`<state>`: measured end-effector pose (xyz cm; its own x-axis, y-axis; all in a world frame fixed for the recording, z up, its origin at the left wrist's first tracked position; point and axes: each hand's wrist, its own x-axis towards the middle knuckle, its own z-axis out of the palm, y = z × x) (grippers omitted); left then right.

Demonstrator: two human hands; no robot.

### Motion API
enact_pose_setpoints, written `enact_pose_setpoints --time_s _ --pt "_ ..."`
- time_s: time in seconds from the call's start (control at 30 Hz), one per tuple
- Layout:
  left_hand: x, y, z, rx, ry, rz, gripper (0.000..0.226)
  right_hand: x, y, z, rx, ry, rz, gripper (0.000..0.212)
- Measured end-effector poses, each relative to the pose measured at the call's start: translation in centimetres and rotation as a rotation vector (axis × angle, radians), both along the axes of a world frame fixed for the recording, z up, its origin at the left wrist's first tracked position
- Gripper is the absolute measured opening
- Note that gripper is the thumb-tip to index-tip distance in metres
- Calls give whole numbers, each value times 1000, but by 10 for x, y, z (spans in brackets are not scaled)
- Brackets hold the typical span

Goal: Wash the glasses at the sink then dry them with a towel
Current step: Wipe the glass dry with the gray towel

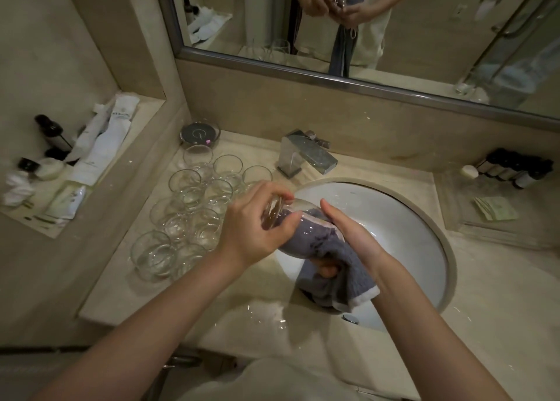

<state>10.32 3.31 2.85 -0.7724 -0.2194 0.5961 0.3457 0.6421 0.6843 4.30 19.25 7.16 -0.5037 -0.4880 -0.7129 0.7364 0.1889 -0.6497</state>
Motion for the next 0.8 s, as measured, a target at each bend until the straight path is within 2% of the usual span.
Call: enact_pose_setpoints --time_s 0.03,0.07,0.13,0.17,0.23,0.3,0.37,0.43,0.57,0.67,0.73,0.8 --pt "1 -3 1 92 -71 -58 24 2 0 3 -10 18 -2 45" --pt "2 -4 8 278 -219 -111 30 3 0 4 -29 35 5 46" --pt "-1 -9 25 728 -641 -192 51 3 4 11 -50 41 39 45" --pt "-3 -16 28 865 -864 -225 58 3 5 13 -46 51 50 43" --pt "-5 -32 28 922 -1171 -357 68 3 3 9 -58 85 143 56" --pt "-7 -40 30 864 -1344 -546 83 8 -2 6 -83 104 232 75" --pt "-9 -42 30 739 -1461 -683 93 12 -5 -3 -96 127 255 76" --pt "-10 -43 28 668 -1459 -749 97 11 -6 -8 -90 145 237 67" --pt "-4 -62 14 717 -1271 -581 103 8 -7 -16 -172 92 38 41" --pt "0 -71 16 734 -1172 -564 89 10 -14 -17 -234 31 -182 35" --pt "3 -75 17 745 -1155 -482 69 9 -15 -20 -251 -64 -353 39" --pt "5 -78 13 767 -1109 -364 59 6 -12 -26 -284 -123 -504 40"
